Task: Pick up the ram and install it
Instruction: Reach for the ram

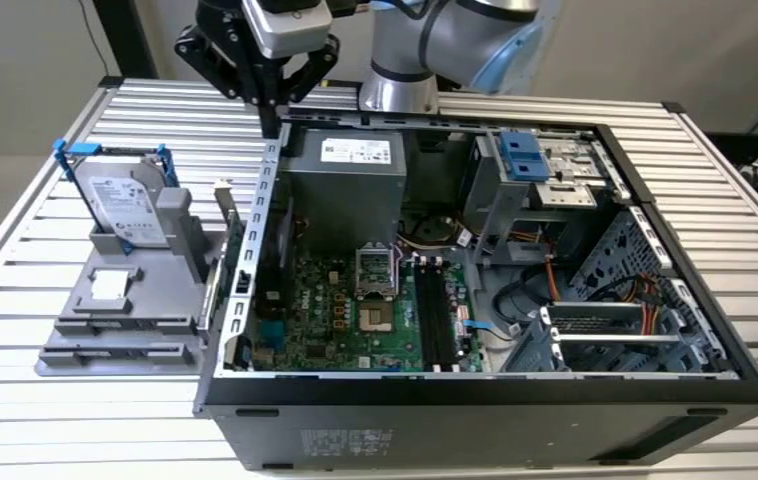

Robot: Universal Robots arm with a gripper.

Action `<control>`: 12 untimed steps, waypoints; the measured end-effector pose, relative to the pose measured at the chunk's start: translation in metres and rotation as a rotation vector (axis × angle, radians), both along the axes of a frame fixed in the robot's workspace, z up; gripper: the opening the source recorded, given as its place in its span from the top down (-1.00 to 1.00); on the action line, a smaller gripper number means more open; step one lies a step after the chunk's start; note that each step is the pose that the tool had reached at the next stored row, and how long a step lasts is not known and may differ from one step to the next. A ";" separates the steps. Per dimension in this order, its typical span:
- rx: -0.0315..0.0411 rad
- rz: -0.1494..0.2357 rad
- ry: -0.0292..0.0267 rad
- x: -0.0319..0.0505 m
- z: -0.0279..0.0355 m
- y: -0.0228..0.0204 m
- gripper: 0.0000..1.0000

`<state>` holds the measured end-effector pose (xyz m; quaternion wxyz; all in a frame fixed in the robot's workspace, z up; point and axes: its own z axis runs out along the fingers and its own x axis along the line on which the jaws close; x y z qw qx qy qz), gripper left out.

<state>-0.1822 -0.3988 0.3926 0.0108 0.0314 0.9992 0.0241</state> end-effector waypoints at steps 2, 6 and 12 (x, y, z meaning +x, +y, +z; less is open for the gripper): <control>0.0000 0.002 -0.0001 -0.0058 0.0000 0.0000 1.00; 0.0000 0.012 -0.0003 -0.0143 0.0000 0.0000 1.00; 0.0001 0.020 -0.0005 -0.0296 0.0000 0.0000 1.00</control>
